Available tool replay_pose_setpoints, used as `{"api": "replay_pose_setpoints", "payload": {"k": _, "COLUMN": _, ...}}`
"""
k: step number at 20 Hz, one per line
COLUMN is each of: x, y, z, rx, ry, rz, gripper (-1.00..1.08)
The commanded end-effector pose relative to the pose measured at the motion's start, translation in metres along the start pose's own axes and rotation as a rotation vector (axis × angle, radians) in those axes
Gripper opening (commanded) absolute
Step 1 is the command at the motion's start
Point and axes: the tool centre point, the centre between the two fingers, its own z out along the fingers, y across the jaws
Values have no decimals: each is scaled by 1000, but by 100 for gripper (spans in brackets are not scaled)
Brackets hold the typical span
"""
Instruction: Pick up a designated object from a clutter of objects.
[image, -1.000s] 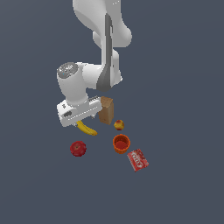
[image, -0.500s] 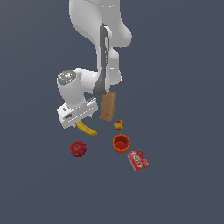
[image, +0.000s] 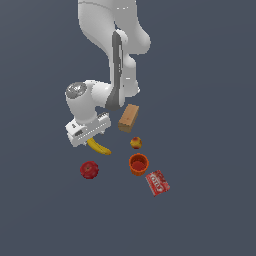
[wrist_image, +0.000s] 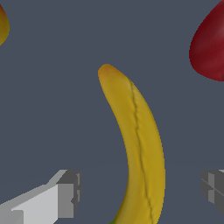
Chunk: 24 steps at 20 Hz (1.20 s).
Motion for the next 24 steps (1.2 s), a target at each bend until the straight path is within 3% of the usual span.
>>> {"api": "replay_pose_setpoints", "payload": {"k": 1, "x": 0, "y": 0, "z": 2, "rx": 0, "ry": 0, "rz": 0, "gripper": 100}}
{"api": "replay_pose_setpoints", "payload": {"k": 17, "x": -1, "y": -1, "z": 50, "rx": 0, "ry": 0, "rz": -3, "gripper": 100}}
{"api": "replay_pose_setpoints", "payload": {"k": 18, "x": -1, "y": -1, "z": 50, "rx": 0, "ry": 0, "rz": -3, "gripper": -100}}
{"api": "replay_pose_setpoints", "payload": {"k": 24, "x": -1, "y": -1, "z": 50, "rx": 0, "ry": 0, "rz": -3, "gripper": -100}}
